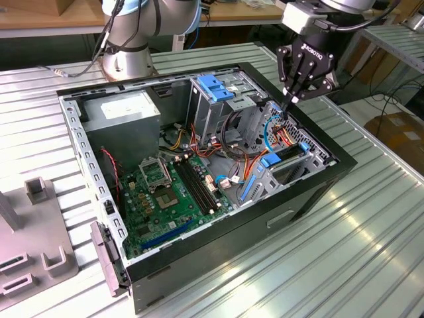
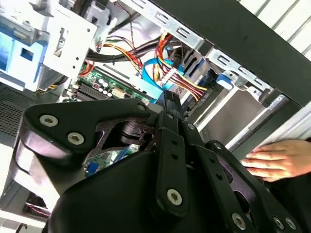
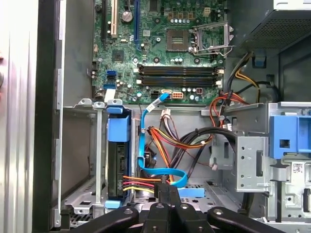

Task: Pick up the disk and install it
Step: 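Insert the second disk wire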

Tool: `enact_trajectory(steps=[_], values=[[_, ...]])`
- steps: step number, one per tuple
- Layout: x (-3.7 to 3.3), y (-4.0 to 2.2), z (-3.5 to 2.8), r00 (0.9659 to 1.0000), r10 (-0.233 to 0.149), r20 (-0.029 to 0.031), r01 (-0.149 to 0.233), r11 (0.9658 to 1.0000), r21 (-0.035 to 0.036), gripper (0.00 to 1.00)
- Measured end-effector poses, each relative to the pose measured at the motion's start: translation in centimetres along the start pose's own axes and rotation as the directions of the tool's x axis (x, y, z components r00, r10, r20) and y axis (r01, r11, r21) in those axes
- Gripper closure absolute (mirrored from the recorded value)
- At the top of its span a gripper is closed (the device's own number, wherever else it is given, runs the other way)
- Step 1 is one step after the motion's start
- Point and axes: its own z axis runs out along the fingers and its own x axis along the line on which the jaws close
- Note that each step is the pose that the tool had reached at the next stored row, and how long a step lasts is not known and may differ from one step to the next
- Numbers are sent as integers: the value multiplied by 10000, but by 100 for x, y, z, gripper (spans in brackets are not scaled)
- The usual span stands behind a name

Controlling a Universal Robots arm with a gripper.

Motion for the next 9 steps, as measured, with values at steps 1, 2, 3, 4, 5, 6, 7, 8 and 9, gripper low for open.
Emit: enact_trajectory(steps=[1, 2, 3, 4, 5, 6, 7, 8, 9], values=[[-5, 0, 3, 10000, -28, -78, 28, 10000, 1, 89], [-8, 0, 11, 10000, -43, -78, 43, 10000, 2, 83], [-11, 0, 20, 10000, -46, -77, 46, 10000, 2, 76], [-14, 0, 23, 10000, -48, -79, 48, 10000, 2, 76], [-19, 1, 26, 10000, -49, -81, 49, 10000, 2, 76], [-25, 2, 31, 10000, -51, -79, 51, 10000, 2, 76], [-31, 2, 34, 10000, -51, -78, 51, 10000, 2, 76], [-37, 2, 36, 10000, -53, -79, 53, 10000, 2, 76], [-43, 1, 39, 10000, -52, -79, 52, 10000, 2, 76]])
